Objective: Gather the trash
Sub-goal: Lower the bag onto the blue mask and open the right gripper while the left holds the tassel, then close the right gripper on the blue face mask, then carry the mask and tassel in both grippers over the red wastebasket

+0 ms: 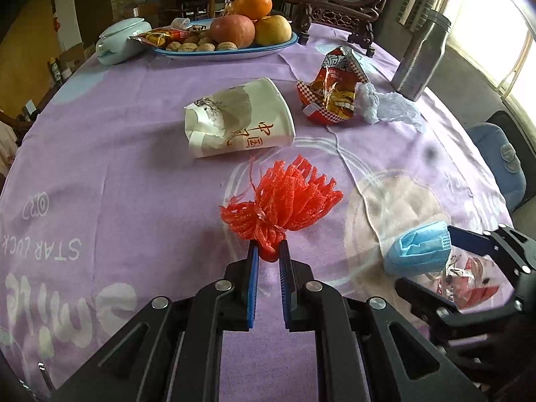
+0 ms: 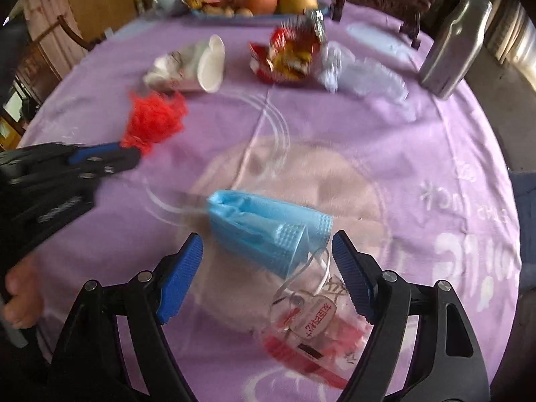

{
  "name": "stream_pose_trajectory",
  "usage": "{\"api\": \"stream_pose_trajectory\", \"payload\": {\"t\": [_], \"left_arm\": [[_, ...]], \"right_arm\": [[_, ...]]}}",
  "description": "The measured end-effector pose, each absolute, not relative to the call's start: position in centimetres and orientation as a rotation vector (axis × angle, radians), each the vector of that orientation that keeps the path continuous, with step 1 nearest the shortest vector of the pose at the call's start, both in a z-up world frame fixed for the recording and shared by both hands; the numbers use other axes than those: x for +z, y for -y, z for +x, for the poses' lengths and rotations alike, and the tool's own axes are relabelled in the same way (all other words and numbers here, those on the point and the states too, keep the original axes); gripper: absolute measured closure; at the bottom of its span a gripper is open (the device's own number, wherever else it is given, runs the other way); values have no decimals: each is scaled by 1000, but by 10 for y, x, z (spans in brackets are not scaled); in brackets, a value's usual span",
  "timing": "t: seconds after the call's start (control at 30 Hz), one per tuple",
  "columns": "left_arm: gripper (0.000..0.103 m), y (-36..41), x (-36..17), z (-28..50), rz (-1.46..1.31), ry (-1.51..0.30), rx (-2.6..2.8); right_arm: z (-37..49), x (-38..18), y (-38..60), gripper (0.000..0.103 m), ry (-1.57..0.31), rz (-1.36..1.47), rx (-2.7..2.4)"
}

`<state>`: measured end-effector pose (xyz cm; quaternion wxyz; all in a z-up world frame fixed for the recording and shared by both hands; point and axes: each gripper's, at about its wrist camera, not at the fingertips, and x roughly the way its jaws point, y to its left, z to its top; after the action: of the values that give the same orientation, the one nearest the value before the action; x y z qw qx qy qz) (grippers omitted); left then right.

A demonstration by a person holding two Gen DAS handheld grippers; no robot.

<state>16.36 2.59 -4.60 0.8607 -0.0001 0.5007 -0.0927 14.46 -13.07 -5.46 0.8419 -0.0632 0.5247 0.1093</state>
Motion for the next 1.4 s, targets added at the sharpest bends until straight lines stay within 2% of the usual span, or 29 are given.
{"api": "stream_pose_trajectory", "payload": {"t": [0.03, 0.07, 0.13, 0.17, 0.2, 0.23, 0.57, 0.83, 1.1, 1.4], "left_arm": [[90, -26, -47, 164, 2, -1052, -191], [90, -25, -47, 164, 2, -1054, -190], [90, -25, -47, 164, 1, -1056, -191], [90, -25, -47, 165, 0, -1058, -191], [90, -26, -48, 165, -2, -1059, -192], [90, -26, -48, 165, -3, -1061, -192], [90, -24, -49, 164, 9, -1062, -190], [90, -17, -44, 156, 35, -1026, -201], [90, 7, -16, 122, 65, -965, -277], [90, 58, 12, 61, 126, -922, -430]], "right_arm": [[147, -57, 132, 27, -1115, -123, 235], [151, -59, 133, 34, -1123, -108, 240], [154, -61, 135, 41, -1118, -84, 246], [155, -59, 135, 55, -1102, -79, 248], [156, -57, 136, 89, -1092, -77, 247], [157, -55, 137, 94, -1092, -64, 251], [140, 0, 185, 95, -844, 216, 172], [78, 25, 250, 95, -712, 323, 28], [-4, 18, 318, 95, -703, 407, -99], [-71, -11, 339, 95, -745, 431, -102]]}}
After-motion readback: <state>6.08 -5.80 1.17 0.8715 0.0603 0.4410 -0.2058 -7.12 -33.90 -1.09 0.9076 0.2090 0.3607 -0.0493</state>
